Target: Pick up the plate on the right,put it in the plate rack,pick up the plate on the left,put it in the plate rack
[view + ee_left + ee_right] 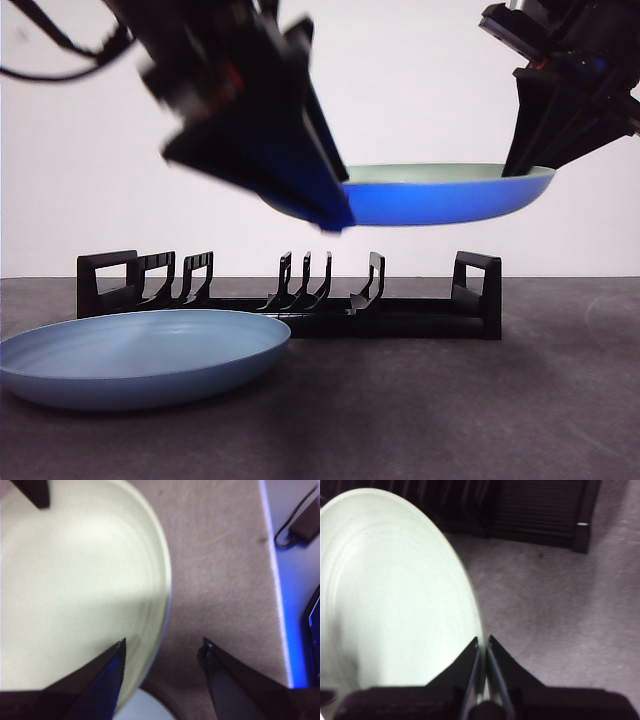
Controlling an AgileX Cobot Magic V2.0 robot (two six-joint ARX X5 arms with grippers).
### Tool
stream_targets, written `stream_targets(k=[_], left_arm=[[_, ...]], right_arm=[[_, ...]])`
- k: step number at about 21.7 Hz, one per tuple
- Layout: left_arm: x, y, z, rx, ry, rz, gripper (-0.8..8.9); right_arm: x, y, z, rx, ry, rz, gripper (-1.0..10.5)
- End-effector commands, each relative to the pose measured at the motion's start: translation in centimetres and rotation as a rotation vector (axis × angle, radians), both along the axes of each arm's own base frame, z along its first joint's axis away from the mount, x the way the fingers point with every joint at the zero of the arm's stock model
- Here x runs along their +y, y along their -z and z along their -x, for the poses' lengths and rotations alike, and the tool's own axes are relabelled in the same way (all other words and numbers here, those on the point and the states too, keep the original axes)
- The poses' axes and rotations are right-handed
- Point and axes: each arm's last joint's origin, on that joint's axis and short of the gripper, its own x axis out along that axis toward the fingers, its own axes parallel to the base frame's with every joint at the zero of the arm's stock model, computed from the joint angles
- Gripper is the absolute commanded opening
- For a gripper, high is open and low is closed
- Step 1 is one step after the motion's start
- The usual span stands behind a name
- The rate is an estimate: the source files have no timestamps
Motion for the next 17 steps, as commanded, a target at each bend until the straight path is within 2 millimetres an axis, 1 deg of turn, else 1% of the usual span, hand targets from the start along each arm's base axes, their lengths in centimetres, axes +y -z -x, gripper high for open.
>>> stream_targets(k=[1, 3, 4, 5, 6, 9, 10, 13, 15, 16, 17], left_arm=[[-0.6, 0.6, -0.3, -0.017, -0.003, -0.004, 2.51], [-0.9, 0.9, -0.5, -0.023, 0.002, -0.004, 2.46], [-1.0, 1.1, -0.6, -0.027, 0.01, -0.011, 2.15], [-1.1, 1.2, -0.6, -0.026, 0.014, -0.02, 1.25], [-1.1, 1.3, -0.6, -0.022, 0.015, -0.025, 0.08], [-1.1, 1.3, -0.5, -0.021, 0.019, -0.026, -0.09], [-1.1, 1.3, -0.5, -0.021, 0.02, -0.026, -0.09], [-1.2, 1.3, -0.3, -0.02, 0.03, -0.021, -0.09], [-1.5, 1.2, 0.2, -0.017, 0.045, -0.015, -0.09], [-1.7, 1.2, 0.5, -0.016, 0.053, -0.009, -0.09], [-1.8, 1.1, 0.8, -0.007, 0.051, 0.009, -0.08]], right_arm=[[0.2, -0.2, -0.1, -0.004, -0.014, -0.019, -0.1], [0.2, -0.2, -0.1, -0.004, -0.014, -0.019, -0.1], [0.2, -0.2, -0.1, -0.005, -0.014, -0.019, -0.1], [0.2, -0.2, -0.1, -0.005, -0.014, -0.019, -0.1], [0.2, -0.2, -0.1, -0.005, -0.014, -0.019, -0.1], [0.2, -0.2, -0.1, -0.012, -0.02, -0.016, -0.1], [0.2, -0.2, -0.2, -0.017, -0.022, -0.016, 0.1], [0.1, -0.7, -0.3, -0.054, -0.018, -0.015, 0.2], [0.1, -1.6, -0.3, -0.104, -0.014, -0.025, 1.8], [0.0, -2.2, -0.4, -0.146, 0.0, -0.015, 2.3], [-0.1, -2.9, -0.3, -0.198, 0.024, 0.003, 2.2]])
